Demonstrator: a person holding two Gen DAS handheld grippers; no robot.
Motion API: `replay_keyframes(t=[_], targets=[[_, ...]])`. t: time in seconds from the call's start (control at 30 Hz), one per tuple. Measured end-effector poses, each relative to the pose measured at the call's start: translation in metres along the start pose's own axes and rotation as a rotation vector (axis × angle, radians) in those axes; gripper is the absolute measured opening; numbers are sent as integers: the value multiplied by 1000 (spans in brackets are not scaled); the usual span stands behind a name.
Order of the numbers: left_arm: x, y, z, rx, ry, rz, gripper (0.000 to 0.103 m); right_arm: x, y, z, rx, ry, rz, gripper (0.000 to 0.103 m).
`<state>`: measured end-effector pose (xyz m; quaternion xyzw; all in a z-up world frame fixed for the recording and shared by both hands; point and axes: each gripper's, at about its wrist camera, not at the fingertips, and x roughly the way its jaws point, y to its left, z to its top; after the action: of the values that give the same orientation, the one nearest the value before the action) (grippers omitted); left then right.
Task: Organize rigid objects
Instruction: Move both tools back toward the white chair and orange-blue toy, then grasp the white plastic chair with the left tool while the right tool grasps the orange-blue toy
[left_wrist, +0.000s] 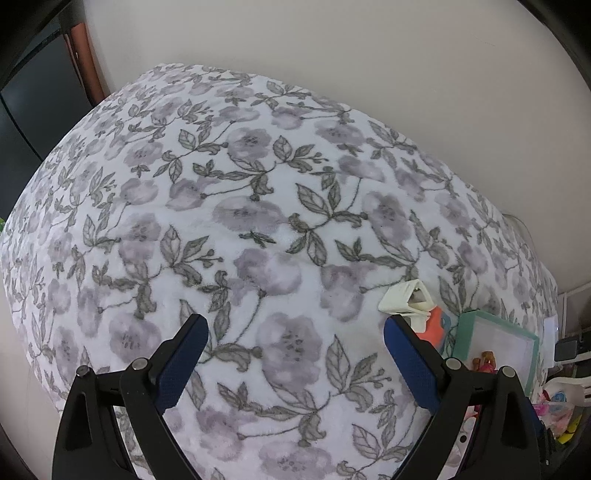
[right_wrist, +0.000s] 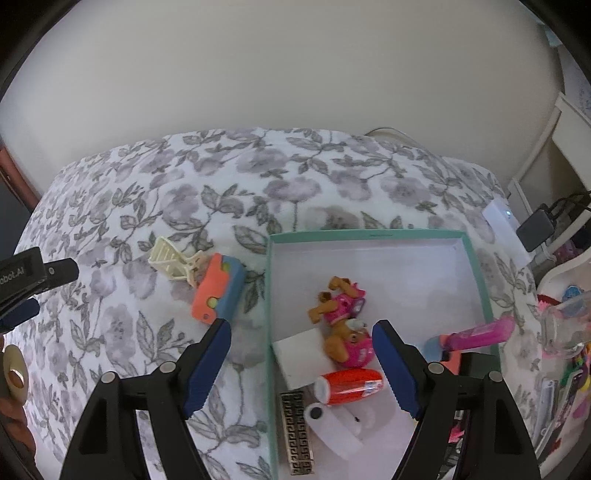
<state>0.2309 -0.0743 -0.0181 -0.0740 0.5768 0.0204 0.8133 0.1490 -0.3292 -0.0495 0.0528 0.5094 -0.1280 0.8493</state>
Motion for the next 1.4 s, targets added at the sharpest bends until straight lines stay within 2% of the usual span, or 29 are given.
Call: replay_keyframes(t=[0.2,0.33,0.5,0.6,0.77,0.97,1.1,1.13,1.17,1.2,1.33,1.4], targets=[[9,1,3,-12,16,-61,96,9,21,1,12,-23,77,82],[15,-5,3,1,11,-75,96,20,35,2,20,-14,122,81],[18,-18,8,28,-14,-144,96,39,45,5,35,10,151,67],[27,-26,11,56,-21,-142,96,54,50,7,37,30,162,57],[46,-32,13,70,-2,-181,86,71,56,7,31,53,171,57],[55,-47,13,117,1,-236,85,84,57,5,28,72,158,57],[59,-55,12,135,-8,-231,84,90,57,4,27,82,155,57],[61,-56,12,139,-5,-228,81,90,58,4,25,82,155,57],[64,-56,11,141,-2,-222,67,90,59,4,23,82,153,57],[67,-57,11,139,6,-217,57,91,59,5,21,83,153,57],[73,-56,9,128,10,-231,53,94,61,5,19,84,149,57],[71,-56,9,133,-1,-242,39,94,63,5,12,80,137,55]])
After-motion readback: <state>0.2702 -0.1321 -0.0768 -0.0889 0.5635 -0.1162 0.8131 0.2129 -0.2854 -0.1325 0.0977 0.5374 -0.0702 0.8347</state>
